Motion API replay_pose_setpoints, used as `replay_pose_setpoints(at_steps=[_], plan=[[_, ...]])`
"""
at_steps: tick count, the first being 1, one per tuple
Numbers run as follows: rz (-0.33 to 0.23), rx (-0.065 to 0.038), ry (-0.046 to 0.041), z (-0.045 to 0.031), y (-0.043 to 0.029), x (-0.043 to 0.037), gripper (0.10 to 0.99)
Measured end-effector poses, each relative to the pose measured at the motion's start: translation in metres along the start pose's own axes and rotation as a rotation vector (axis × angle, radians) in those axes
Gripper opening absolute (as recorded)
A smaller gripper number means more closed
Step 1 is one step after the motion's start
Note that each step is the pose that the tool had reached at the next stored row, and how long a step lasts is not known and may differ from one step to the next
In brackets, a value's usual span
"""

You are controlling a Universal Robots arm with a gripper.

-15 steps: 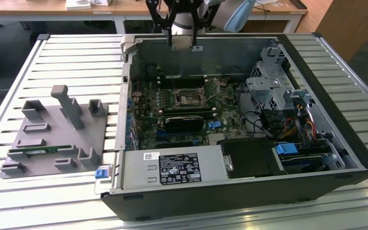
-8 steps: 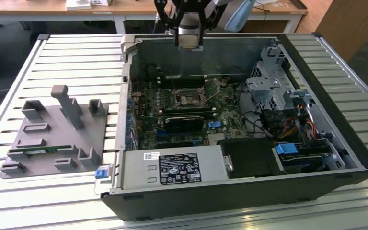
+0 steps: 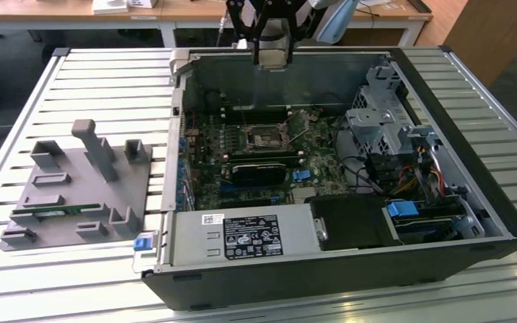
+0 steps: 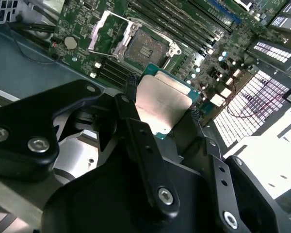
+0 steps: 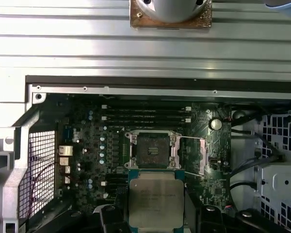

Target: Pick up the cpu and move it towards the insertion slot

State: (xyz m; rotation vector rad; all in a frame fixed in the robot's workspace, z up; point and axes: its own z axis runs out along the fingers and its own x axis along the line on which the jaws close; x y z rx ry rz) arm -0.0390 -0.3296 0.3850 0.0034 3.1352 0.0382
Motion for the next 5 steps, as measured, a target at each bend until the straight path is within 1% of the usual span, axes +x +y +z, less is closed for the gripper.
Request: replay_pose_setpoints(at_steps=[5], plan=[[0.000,0.000,-0.0001,0.0001,0.0000,-0.0001,0.545]])
